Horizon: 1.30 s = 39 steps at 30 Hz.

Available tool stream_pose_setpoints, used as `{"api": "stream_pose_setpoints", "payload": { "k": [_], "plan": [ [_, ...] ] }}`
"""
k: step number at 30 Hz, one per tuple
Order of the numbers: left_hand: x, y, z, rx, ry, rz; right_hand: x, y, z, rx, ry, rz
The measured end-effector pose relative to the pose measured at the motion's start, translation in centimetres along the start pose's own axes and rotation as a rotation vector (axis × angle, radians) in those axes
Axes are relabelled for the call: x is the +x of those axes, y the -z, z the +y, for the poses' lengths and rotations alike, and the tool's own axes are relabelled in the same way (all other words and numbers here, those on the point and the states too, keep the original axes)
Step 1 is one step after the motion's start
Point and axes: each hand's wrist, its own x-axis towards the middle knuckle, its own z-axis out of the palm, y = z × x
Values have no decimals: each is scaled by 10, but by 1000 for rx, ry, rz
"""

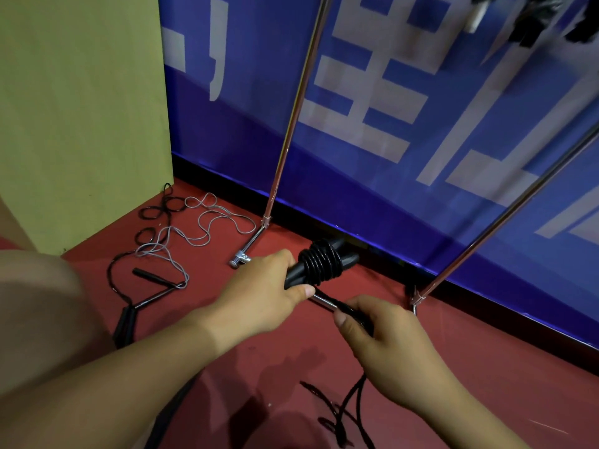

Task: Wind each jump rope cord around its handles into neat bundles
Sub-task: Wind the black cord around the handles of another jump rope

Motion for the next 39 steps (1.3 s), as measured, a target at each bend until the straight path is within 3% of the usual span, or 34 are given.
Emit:
{"api": "stream_pose_setpoints", "payload": {
  "k": [6, 19, 25, 32, 39],
  "plan": [
    [0, -2, 1, 127, -90, -129, -2, -5, 4, -3, 49, 42],
    [-10, -9, 1, 128, -363, -465, 7, -7, 11, -161, 149, 96],
    [-14, -10, -3, 117, -402, -610, 14, 4, 11, -244, -50, 64],
    [-15, 2, 8, -79, -402, -658, 28, 17, 18, 333, -207, 8],
    [-18, 4, 14, -209, -356, -711, 34, 18, 21, 480, -227, -5]
  ]
}}
